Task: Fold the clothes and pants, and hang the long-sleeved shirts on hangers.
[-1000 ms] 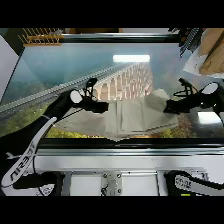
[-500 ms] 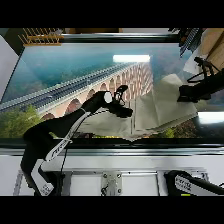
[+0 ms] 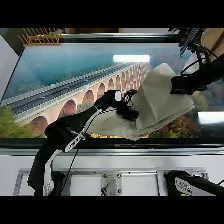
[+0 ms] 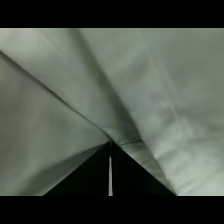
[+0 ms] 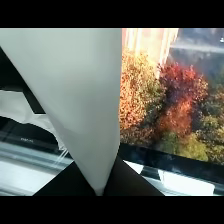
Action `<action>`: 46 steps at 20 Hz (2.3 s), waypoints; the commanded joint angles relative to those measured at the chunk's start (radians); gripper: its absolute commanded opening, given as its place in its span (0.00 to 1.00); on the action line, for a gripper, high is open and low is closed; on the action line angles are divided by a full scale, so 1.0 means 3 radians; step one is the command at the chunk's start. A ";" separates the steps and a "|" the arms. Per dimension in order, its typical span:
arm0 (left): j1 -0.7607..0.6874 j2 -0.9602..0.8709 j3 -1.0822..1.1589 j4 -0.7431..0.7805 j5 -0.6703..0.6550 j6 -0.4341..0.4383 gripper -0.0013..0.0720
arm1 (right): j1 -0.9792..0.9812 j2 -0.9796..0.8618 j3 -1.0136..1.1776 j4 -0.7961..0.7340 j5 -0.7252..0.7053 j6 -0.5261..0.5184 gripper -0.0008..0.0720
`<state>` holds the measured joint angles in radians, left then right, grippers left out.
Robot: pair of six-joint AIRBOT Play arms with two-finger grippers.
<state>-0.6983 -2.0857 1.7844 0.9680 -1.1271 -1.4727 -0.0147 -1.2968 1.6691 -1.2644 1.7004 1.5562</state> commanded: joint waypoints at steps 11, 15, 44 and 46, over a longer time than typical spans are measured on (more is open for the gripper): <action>0.0816 0.0217 0.0820 0.0463 -0.0669 -0.0004 0.03 | 0.0617 -0.0041 0.0088 -0.0038 -0.0005 0.0615 0.02; 0.1395 0.0679 0.0547 0.0464 -0.0586 -0.0004 0.03 | 0.0999 -0.0137 0.0093 -0.0025 -0.0216 0.0894 0.02; 0.2603 0.2075 0.0477 0.0449 -0.0872 0.0001 0.03 | 0.2426 -0.1306 0.0221 0.1525 -0.2483 0.0112 0.71; 0.2523 0.2260 0.0209 0.0465 -0.0805 0.0041 0.03 | 0.2158 -0.0971 -0.0128 0.1146 -0.2164 0.0070 0.71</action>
<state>0.0799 -1.4586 1.9057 1.1015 -1.3804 -1.4723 0.7059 -1.6764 1.7096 -0.8562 0.9531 1.6531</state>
